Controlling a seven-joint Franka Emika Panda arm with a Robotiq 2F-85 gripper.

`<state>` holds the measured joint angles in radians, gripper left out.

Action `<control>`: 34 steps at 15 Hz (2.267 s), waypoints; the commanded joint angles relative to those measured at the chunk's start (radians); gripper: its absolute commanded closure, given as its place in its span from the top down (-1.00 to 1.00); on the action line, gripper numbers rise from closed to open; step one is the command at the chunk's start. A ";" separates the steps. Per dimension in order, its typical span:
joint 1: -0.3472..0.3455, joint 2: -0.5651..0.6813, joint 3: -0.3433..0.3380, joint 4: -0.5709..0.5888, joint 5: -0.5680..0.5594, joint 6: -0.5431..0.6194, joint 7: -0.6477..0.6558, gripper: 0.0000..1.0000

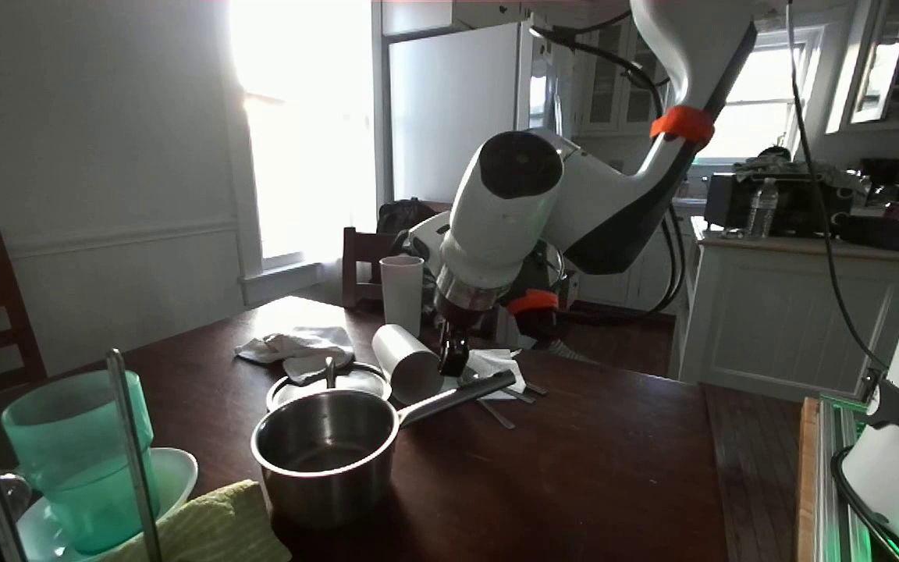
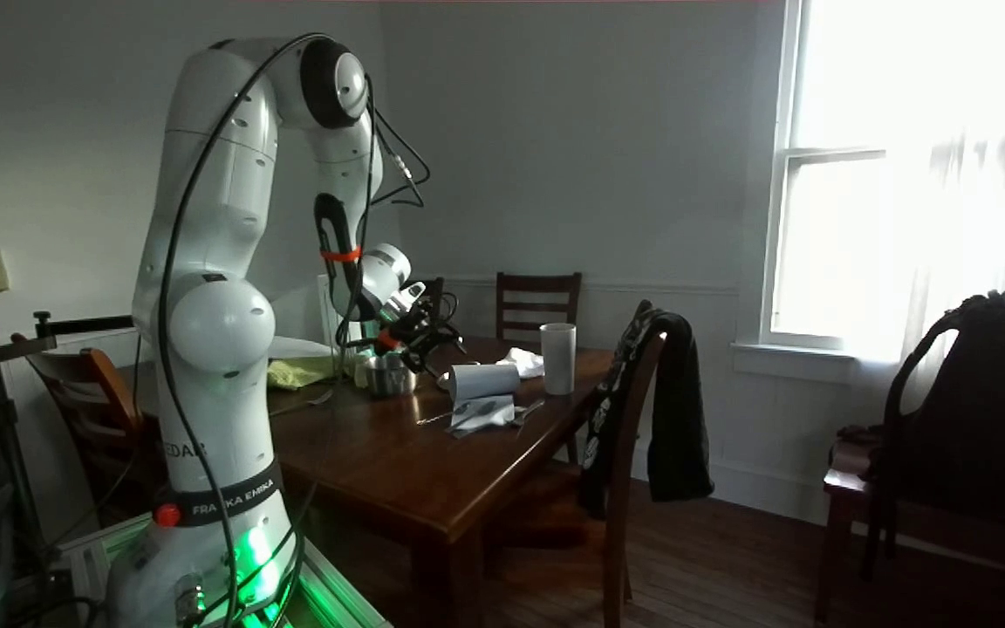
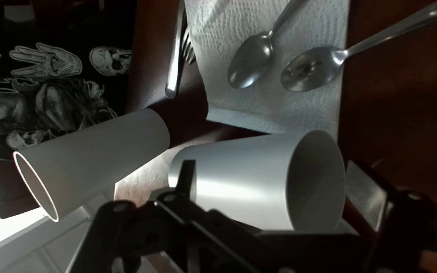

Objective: Set the grey cup upright

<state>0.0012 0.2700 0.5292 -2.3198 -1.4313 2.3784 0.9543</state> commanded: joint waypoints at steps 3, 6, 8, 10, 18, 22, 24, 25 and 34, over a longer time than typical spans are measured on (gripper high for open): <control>0.113 0.025 -0.118 0.035 0.019 0.026 -0.007 1.00; 0.129 0.035 -0.135 0.047 -0.010 0.018 0.009 1.00; 0.167 0.049 -0.179 0.060 -0.031 0.015 0.024 1.00; 0.196 0.055 -0.212 0.072 -0.065 0.022 0.050 1.00; 0.232 0.092 -0.258 0.107 -0.158 0.033 0.125 0.86; 0.233 0.136 -0.263 0.130 -0.238 0.038 0.183 0.67; 0.233 0.152 -0.261 0.137 -0.280 0.029 0.209 0.29; 0.233 0.158 -0.259 0.141 -0.299 0.024 0.217 0.19; 0.244 0.130 -0.244 0.149 -0.352 -0.037 0.204 -0.91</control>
<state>0.2304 0.4132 0.2877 -2.1734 -1.7531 2.3641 1.1446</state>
